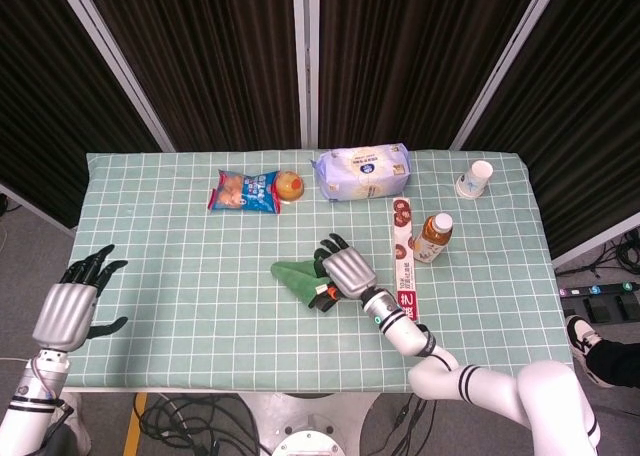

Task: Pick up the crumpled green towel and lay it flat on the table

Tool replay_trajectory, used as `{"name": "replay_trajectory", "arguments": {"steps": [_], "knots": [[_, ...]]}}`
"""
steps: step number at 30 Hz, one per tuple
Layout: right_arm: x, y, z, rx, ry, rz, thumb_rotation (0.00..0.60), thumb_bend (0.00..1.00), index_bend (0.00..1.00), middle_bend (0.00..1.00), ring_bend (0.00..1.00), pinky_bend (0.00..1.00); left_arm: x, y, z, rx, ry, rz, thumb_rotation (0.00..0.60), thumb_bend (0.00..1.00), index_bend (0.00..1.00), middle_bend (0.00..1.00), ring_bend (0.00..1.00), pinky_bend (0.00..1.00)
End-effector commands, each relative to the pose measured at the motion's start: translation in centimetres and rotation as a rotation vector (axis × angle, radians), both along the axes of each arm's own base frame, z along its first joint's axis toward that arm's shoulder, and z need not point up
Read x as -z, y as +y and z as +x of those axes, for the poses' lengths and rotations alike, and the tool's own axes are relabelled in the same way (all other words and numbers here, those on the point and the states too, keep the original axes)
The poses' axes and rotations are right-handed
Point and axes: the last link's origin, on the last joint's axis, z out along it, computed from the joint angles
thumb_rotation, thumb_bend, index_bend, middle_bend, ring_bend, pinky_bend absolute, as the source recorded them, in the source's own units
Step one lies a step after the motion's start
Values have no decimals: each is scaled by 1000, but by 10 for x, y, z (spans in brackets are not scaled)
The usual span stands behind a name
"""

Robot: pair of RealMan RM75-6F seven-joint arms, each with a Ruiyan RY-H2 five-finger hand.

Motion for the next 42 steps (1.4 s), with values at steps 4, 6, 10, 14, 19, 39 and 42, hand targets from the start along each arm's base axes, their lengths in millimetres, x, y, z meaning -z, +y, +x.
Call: {"name": "replay_trajectory", "arguments": {"steps": [4, 6, 10, 14, 19, 39, 42], "knots": [[-10, -7, 11, -28, -13, -32, 600, 580, 714, 310, 146, 77, 2, 8, 6, 18, -42, -7, 600, 106, 251, 163, 144, 205], [-15, -11, 20, -43, -28, -46, 600, 590, 722, 312, 147, 77, 3, 14, 10, 18, -74, -11, 600, 101, 251, 163, 144, 205], [-26, -21, 42, -67, -68, -78, 600, 590, 734, 314, 148, 77, 5, 27, 20, 31, -135, -19, 600, 96, 255, 163, 145, 205], [-41, -29, 68, -103, -107, -130, 600, 590, 738, 320, 153, 77, 10, 39, 32, 58, -168, -32, 600, 93, 263, 163, 145, 205], [-59, -37, 100, -134, -152, -200, 600, 592, 741, 323, 162, 77, 19, 55, 46, 59, -257, -58, 600, 87, 279, 163, 146, 205], [-71, -57, 143, -91, -115, -325, 600, 591, 741, 327, 172, 77, 101, 104, 71, -134, -415, -271, 600, 13, 339, 163, 147, 216], [-66, -60, 146, -74, -103, -335, 600, 591, 740, 327, 172, 77, 111, 106, 75, -133, -398, -281, 584, 14, 347, 163, 147, 216]]}}
